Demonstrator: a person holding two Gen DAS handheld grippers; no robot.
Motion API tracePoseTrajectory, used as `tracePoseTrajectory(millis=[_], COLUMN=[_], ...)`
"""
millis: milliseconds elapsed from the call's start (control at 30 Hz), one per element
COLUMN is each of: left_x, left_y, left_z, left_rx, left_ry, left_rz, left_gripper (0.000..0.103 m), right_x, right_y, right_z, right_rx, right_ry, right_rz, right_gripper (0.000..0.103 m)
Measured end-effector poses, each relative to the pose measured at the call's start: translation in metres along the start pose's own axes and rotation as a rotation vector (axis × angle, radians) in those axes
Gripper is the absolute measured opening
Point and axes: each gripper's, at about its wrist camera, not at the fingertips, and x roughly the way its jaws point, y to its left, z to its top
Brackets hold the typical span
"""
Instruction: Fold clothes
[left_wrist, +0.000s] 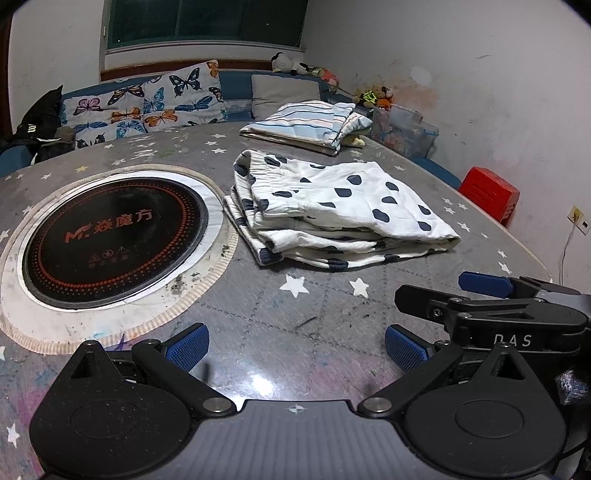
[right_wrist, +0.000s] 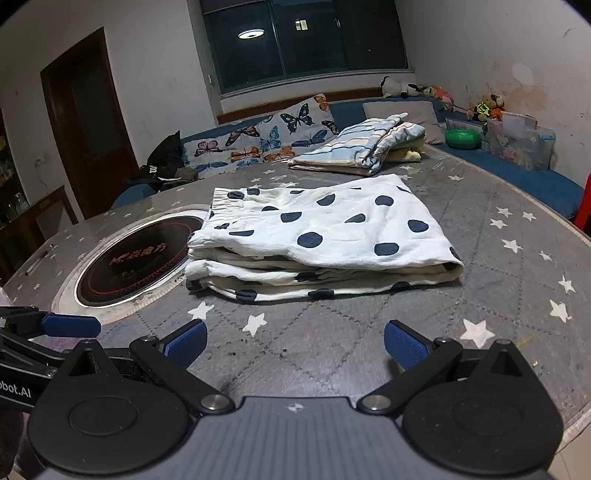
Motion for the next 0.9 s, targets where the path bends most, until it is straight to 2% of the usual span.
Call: tracePoseTrajectory(millis=[900], left_x=[0.017], left_y=[0.002], left_z=[0.014], left_rx=[0.004], left_ry=[0.028], left_rz=[0.004], left_gripper=[0.103], right_x=[0.022], right_y=[-0.003], right_z=[0.012], right_rx=[0.01], right_ry=[0.03], right_rz=[-0.017], right_gripper=[0.103])
